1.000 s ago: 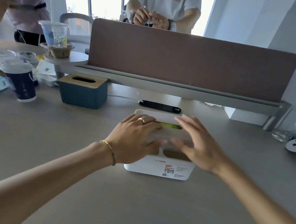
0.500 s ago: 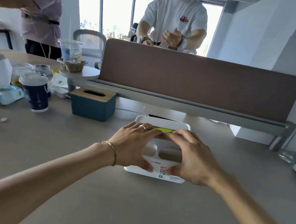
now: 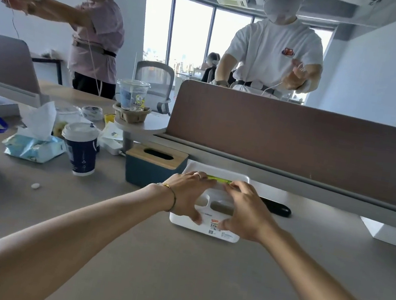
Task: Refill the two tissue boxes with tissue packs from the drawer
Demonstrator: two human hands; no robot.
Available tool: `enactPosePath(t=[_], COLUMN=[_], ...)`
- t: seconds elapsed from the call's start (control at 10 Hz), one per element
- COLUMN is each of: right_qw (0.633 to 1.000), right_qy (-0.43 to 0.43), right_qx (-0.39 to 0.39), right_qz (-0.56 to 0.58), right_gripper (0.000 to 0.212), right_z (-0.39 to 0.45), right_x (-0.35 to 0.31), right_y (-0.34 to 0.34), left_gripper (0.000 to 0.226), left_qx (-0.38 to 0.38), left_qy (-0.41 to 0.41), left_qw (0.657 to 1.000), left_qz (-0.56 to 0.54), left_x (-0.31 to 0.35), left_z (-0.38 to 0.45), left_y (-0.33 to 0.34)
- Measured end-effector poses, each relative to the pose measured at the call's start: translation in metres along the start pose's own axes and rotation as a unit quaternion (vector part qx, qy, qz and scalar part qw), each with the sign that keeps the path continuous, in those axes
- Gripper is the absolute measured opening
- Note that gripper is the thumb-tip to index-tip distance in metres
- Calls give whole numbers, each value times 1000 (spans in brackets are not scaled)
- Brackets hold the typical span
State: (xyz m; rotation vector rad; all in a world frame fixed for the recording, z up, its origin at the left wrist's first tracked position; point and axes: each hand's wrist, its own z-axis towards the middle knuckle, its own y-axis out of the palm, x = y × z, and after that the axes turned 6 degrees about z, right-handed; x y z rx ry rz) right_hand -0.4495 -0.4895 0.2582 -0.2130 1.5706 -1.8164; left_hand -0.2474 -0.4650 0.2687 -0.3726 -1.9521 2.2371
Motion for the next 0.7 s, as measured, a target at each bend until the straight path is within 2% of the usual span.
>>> enactPosePath(t=[0.3, 0.5, 0.7], right_qw=[999, 998, 997], right_qy=[-10, -14, -5], right_qx=[7, 7, 39], right_qz=[-34, -60, -60], right_gripper=[101, 98, 92], right_z=[35, 38, 26], right_x=[6, 5, -2], right_y=[25, 33, 35], left_gripper=[106, 104, 100], left_qx=[24, 12, 57], left_qy=[3, 12, -7], left_qw=[998, 997, 998], left_qz=[61, 74, 0], left_x=[-23, -29, -19], left_z=[30, 33, 14], left_y=[36, 42, 38])
